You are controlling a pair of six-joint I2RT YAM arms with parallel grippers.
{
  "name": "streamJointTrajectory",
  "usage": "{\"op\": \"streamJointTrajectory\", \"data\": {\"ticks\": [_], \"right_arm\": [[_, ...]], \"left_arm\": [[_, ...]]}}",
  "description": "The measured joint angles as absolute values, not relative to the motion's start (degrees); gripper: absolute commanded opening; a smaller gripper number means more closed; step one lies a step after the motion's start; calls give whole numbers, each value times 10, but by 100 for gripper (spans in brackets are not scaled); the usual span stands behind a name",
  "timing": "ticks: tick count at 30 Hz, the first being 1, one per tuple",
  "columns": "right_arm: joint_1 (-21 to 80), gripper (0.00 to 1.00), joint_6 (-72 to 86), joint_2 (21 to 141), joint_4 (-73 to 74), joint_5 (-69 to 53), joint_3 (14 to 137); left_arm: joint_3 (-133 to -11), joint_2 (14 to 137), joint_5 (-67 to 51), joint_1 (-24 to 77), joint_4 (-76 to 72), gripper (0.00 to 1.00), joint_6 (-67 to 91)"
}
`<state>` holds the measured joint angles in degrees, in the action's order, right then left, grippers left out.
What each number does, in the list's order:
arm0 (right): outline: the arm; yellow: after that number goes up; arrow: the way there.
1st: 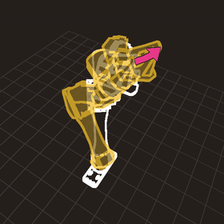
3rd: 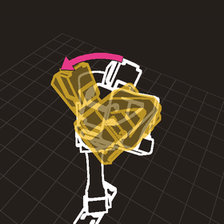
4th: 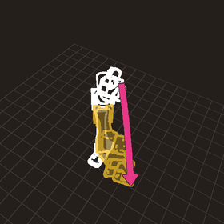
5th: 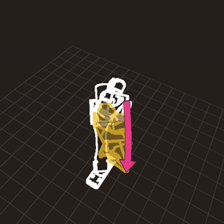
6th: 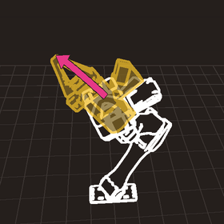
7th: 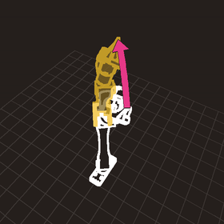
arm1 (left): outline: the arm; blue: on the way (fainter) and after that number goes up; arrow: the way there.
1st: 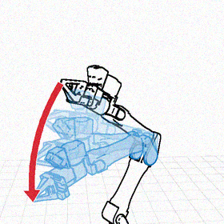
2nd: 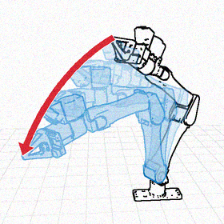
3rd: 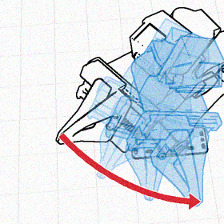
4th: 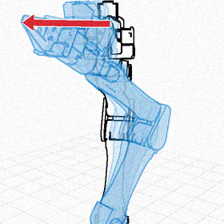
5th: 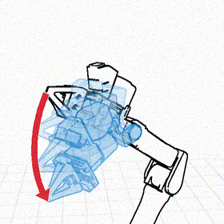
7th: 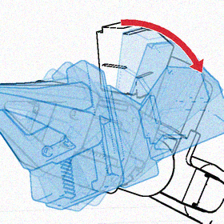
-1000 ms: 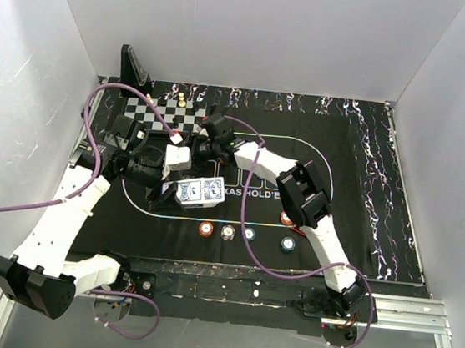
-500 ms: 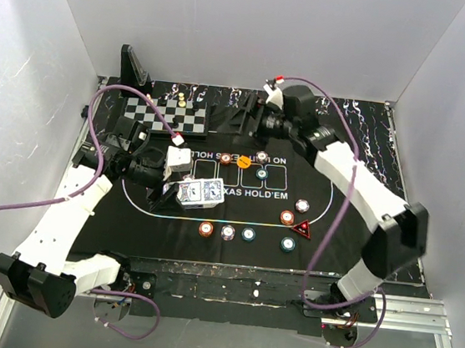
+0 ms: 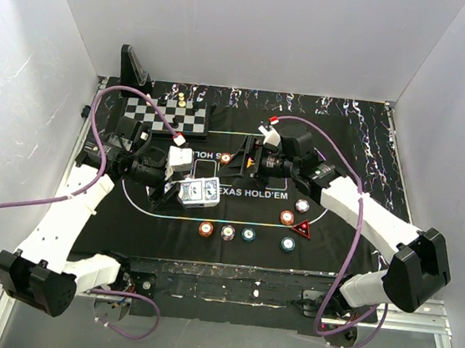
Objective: Distribute texas hold em gaming equipment
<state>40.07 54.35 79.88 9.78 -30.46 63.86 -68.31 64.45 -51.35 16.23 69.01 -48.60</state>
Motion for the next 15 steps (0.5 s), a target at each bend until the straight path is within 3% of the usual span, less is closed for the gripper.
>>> {"op": "streamJointTrajectory", "data": {"ticks": [15], "right_arm": [[416, 92, 572, 792, 83, -256, 627]], "left_arm": [[-683, 649, -510, 162, 688, 46, -486]]}}
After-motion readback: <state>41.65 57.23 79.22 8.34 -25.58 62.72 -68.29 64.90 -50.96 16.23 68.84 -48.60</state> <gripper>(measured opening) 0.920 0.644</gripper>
